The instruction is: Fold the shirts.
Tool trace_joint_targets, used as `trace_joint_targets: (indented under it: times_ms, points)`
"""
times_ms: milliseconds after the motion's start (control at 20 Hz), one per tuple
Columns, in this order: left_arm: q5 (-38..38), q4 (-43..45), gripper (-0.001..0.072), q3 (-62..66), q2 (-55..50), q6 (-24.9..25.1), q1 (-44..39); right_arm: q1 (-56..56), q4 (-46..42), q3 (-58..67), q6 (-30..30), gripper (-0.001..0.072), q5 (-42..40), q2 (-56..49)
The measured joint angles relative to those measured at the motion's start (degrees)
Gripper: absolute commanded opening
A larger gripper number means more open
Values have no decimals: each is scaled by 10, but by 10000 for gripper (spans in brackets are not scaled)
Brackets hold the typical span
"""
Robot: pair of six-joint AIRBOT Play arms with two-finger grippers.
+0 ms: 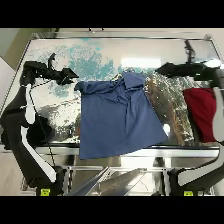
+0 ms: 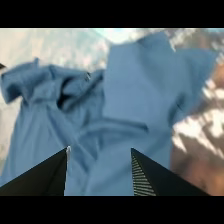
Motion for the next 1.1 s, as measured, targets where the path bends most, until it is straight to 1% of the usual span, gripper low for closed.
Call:
trace_joint_targets:
  times_ms: [100, 200, 250, 300, 350, 550, 700, 900, 950, 1000, 1050, 1100]
  points:
    - [19, 0, 702, 6, 11, -2, 5, -30, -65, -28, 43, 432, 61, 33]
    - [48, 1, 702, 11, 19, -4, 2, -57, -120, -80, 76, 434, 98, 74]
    - [56, 2, 702, 9, 23, -5, -3, -70, -147, -115, 90, 455, 111, 99]
    - [60, 2, 702, 3, 27, -7, -10, -83, -172, -155, 103, 544, 118, 126]
    - [61, 2, 702, -6, 30, -6, -19, -95, -192, -193, 112, 596, 120, 151]
    - [54, 13, 702, -38, 35, 13, -59, -138, -244, -356, 135, 602, 91, 231]
    - [41, 35, 702, -48, 36, 20, -83, -150, -258, -456, 139, 601, 54, 253]
    - [27, 78, 700, -52, 36, 19, -108, -151, -245, -546, 113, 600, 3, 257]
    - [25, 90, 644, -52, 36, 17, -113, -151, -236, -561, 102, 600, -5, 255]
    - [25, 102, 486, -53, 36, 16, -118, -151, -224, -570, 92, 600, -6, 253]
    - [23, 115, 444, -53, 36, 15, -123, -150, -210, -578, 80, 600, -6, 250]
    - [22, 133, 444, -53, 36, 11, -127, -150, -200, -584, 71, 599, -7, 248]
